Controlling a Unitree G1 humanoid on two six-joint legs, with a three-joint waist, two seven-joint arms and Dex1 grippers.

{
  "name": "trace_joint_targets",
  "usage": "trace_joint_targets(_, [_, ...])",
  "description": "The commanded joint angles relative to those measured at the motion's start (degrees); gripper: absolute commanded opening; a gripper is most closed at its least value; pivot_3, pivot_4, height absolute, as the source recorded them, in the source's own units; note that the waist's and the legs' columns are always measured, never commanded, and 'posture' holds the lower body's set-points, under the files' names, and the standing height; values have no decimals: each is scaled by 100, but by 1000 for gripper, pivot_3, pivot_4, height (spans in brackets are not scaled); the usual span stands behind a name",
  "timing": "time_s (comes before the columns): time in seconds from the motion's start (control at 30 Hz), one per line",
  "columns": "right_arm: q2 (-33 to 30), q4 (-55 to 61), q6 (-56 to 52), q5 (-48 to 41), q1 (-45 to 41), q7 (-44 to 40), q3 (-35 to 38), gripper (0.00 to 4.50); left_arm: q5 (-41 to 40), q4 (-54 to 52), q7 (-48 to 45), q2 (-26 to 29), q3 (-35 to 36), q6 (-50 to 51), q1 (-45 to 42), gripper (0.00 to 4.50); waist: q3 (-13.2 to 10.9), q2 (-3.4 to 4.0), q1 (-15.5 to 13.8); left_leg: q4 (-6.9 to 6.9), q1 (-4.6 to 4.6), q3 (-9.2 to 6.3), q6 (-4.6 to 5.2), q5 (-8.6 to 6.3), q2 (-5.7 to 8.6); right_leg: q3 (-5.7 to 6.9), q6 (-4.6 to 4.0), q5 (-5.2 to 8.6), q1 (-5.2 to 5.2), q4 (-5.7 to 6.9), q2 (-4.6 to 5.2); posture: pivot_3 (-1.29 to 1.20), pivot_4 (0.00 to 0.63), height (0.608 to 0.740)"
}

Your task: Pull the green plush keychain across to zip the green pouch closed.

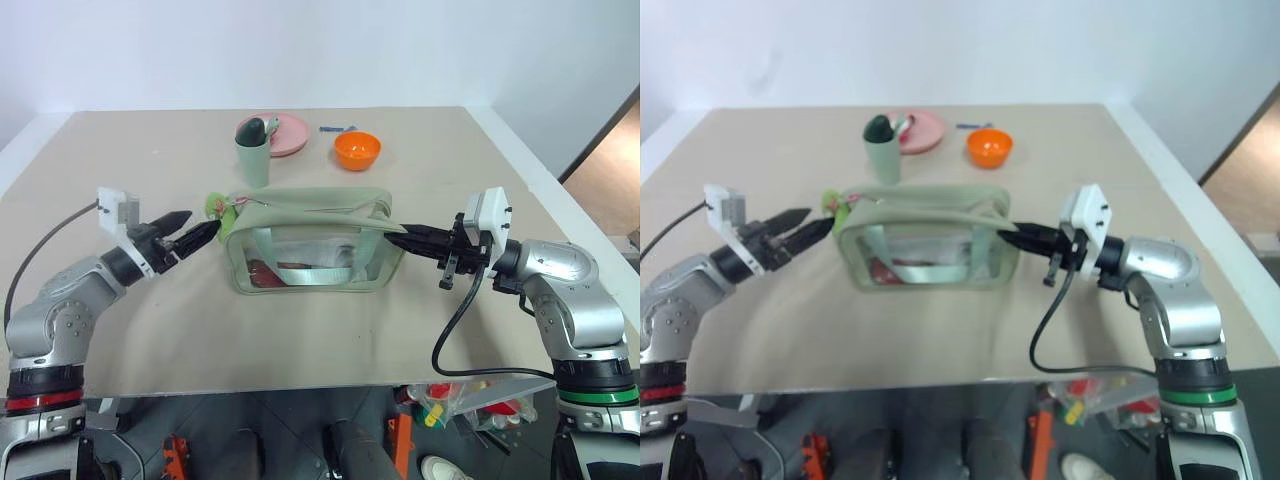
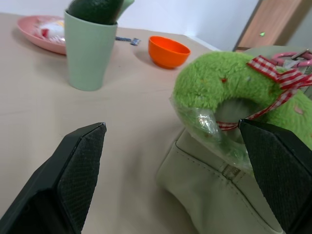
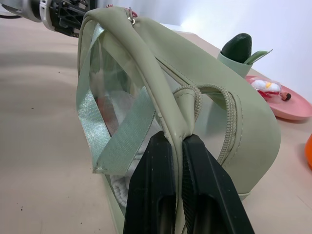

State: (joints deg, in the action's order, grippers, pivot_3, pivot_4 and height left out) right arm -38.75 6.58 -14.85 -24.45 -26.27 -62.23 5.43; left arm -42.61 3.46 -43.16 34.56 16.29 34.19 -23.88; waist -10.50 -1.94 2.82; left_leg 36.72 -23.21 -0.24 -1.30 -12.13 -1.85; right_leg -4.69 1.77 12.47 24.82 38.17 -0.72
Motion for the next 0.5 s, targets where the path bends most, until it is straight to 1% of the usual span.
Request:
trace_joint_targets(0.03, [-90, 186, 97, -41, -62, -14, 41, 12, 9, 190, -290, -33, -23, -112, -363, 4252, 0, 0, -4, 0, -1, -1, 0, 0, 0, 1, 0, 0, 0, 0, 0, 0, 150, 740])
trace_joint_targets(0.1, [-108, 168, 119, -17, -78, -8, 34, 0, 60, 354, -384, -68, -38, -191, -469, 3697, 0, 0, -2, 0, -1, -1, 0, 0, 0, 1, 0, 0, 0, 0, 0, 0, 150, 740])
trace_joint_targets(0.2, [-137, 169, 132, -4, -72, -5, 31, 0, -50, 471, -473, -181, 67, -187, -621, 2632, 0, 0, -3, 0, -1, 0, 0, 0, 0, -1, 0, 0, 0, 0, 0, 0, 150, 740])
trace_joint_targets(0.23, [-149, 177, 126, -9, -64, -7, 33, 0, -98, 475, -512, -206, 85, -147, -657, 2358, 0, 0, -4, 0, -1, -1, 0, 0, 0, 0, 0, 0, 0, 0, 0, 0, 150, 740])
trace_joint_targets(0.33, [-166, 171, 112, -10, -81, -1, 23, 0, -72, 533, -644, -229, 35, -140, -672, 1224, 0, 0, -3, 0, -3, -2, 0, 0, 0, 0, 1, 0, 1, 0, 0, 0, 150, 740])
trace_joint_targets(0.4, [-168, 160, 109, -2, -100, 7, 14, 0, -44, 553, -694, -247, 22, -180, -662, 559, 0, 0, -4, 0, -3, -2, 0, 0, 0, 1, 1, 0, 0, 0, 1, 0, 150, 740])
trace_joint_targets(0.47, [-178, 161, 95, 6, -123, 15, 5, 0, -150, 423, -679, -264, 93, -127, -677, 33, 0, 0, -4, 0, -3, -2, 0, 0, 0, 1, 1, 0, 0, 0, 0, 0, 150, 740])
trace_joint_targets(0.5, [-184, 168, 70, 4, -148, 23, 1, 0, -212, 298, -667, -239, 129, -80, -693, 33, 0, 0, -4, 0, -3, -3, 0, 0, 0, 1, 1, 0, 0, 0, 1, 0, 150, 740])
